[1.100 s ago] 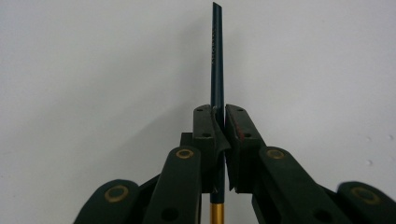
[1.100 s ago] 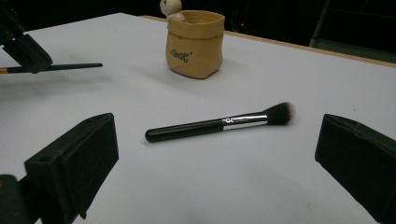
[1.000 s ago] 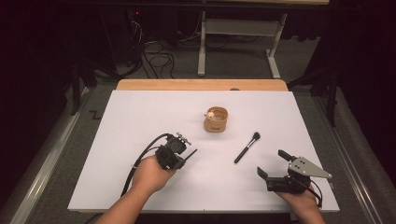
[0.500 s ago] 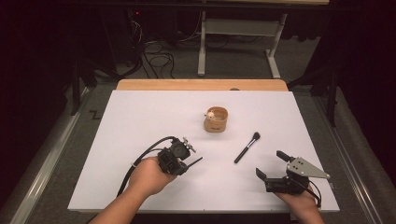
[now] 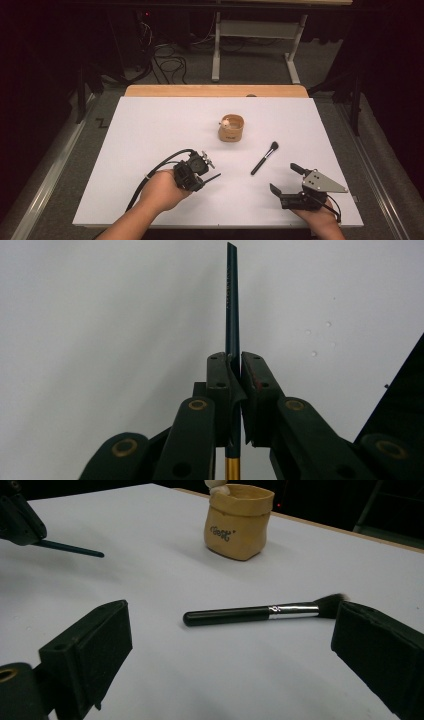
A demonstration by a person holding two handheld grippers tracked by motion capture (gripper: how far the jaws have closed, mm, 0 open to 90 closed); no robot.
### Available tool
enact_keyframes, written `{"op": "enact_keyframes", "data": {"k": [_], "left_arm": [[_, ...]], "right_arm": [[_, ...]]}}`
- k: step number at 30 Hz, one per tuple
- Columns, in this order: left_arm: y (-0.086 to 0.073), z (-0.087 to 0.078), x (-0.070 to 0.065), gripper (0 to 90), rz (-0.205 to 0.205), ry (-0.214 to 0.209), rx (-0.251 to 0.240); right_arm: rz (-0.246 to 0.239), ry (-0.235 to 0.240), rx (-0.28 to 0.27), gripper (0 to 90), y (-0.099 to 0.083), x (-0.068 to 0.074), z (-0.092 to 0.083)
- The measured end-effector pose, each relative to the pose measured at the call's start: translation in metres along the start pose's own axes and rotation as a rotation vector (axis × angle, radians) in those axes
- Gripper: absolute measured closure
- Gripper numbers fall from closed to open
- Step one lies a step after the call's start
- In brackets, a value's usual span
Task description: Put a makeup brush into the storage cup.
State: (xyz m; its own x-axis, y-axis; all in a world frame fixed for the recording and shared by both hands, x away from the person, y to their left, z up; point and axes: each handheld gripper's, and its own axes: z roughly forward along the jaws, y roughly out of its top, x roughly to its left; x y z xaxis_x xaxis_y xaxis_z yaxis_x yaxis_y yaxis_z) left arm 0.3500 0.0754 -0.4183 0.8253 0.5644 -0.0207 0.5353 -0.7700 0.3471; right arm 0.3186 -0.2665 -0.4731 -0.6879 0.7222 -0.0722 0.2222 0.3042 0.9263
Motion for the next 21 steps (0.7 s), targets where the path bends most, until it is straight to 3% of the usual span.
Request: {"op": "enact_keyframes", "data": {"k": [10, 15, 21], "left_arm": [[0.001, 0.002, -0.003, 83.3, 0.026, -0.012, 0.004], [0.002, 0.005, -0.002, 83.3, 0.033, -0.017, 0.012], [0.002, 0.006, -0.001, 83.3, 0.028, -0.016, 0.020]], "right_arm": [[-0.080, 0.059, 0.036, 16.8, 0.010, 0.018, 0.005], [-0.068, 0.087, 0.073, 19.3, 0.019, 0.020, 0.009], [-0.076, 0.075, 0.098, 20.3, 0.028, 0.021, 0.016]]}}
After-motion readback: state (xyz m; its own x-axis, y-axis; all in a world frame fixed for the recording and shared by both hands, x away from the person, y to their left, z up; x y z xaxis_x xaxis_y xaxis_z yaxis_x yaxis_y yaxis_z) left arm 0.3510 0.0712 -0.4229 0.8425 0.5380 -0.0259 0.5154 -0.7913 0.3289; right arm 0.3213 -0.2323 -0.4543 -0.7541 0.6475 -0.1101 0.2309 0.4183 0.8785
